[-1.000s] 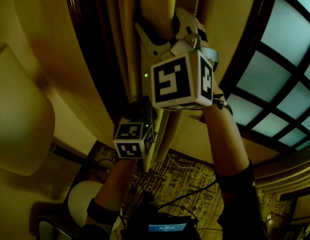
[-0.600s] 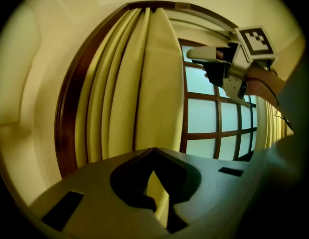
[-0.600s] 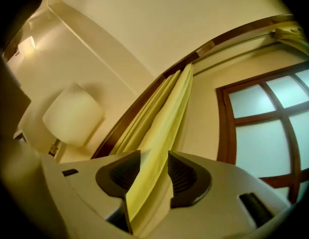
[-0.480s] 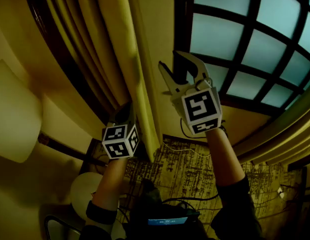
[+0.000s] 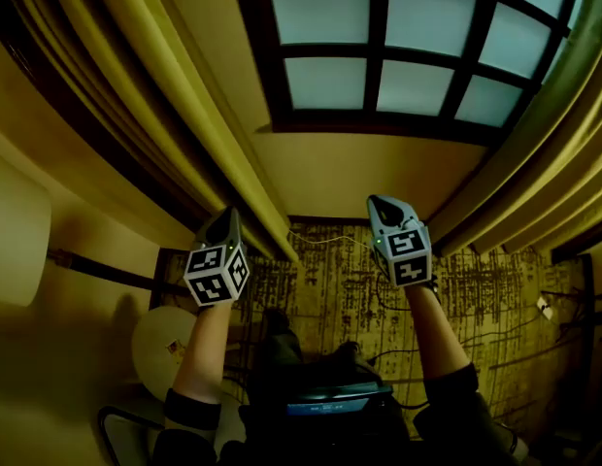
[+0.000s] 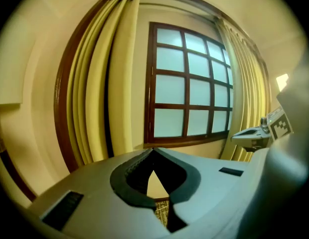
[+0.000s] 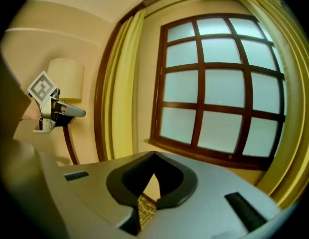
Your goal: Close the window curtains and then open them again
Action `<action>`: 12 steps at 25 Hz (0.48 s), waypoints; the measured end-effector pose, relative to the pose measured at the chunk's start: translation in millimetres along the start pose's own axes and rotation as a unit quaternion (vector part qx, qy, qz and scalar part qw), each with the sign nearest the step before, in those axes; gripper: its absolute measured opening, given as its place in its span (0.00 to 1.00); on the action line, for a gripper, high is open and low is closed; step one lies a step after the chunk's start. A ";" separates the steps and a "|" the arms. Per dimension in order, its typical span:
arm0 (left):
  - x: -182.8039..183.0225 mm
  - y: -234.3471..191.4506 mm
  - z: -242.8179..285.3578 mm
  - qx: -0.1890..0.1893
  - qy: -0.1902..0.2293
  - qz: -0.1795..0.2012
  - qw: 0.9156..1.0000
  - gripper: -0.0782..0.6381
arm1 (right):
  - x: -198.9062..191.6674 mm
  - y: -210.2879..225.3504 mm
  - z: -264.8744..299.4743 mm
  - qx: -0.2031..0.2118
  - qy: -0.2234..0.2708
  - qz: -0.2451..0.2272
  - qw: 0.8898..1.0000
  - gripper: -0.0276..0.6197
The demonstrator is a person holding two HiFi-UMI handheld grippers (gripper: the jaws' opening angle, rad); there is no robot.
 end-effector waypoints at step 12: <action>-58.6 -8.6 -10.6 -0.047 -0.071 0.059 0.995 0.12 | -119.1 -46.8 -68.2 -0.059 -0.107 0.155 0.980 0.07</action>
Point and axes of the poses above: the fingertips, and each gripper's own axes: z forward along the fingers, y to its right, x out of its top, the point moved 1 cm from there along -z, backward along the fingers, and after that the axes turned 15 degrees about -z, right-handed, at the moved point
